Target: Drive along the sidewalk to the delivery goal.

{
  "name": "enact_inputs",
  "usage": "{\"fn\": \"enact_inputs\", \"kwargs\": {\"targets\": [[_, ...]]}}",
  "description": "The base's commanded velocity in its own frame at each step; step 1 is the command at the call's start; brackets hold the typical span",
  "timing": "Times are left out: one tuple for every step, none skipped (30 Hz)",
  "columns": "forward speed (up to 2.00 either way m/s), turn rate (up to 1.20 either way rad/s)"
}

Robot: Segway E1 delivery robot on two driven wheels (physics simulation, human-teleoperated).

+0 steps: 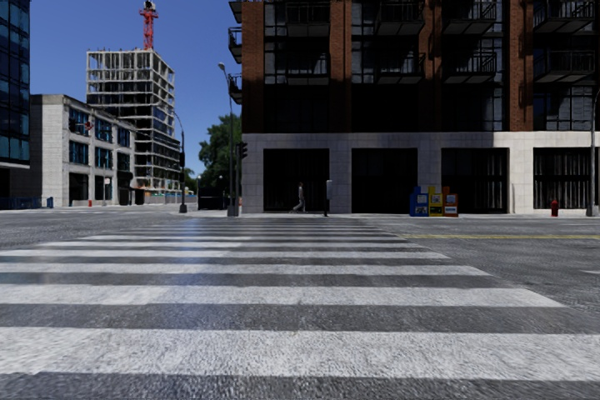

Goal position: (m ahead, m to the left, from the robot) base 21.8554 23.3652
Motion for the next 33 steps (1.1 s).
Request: {"fn": "enact_inputs", "kwargs": {"targets": [[1.47,-0.71],[1.47,-0.18],[1.47,-0.18],[1.47,-0.01],[1.47,0.00],[1.47,0.00],[1.47,0.00],[1.47,0.00],[1.47,0.00],[1.47,0.00],[1.47,0.00],[1.47,0.00],[1.47,0.00],[1.47,0.00],[1.47,0.00],[1.47,0.00],[1.47,0.00],[1.47,0.00],[1.47,0.00],[1.47,0.00],[1.47,0.00],[1.47,0.00],[1.47,0.00],[1.47,0.00],[1.47,0.00],[1.47,0.00],[1.47,0.00],[1.47,0.00],[1.47,0.00],[1.47,0.00],[1.47,0.00],[1.47,0.00],[1.47,0.00]]}}
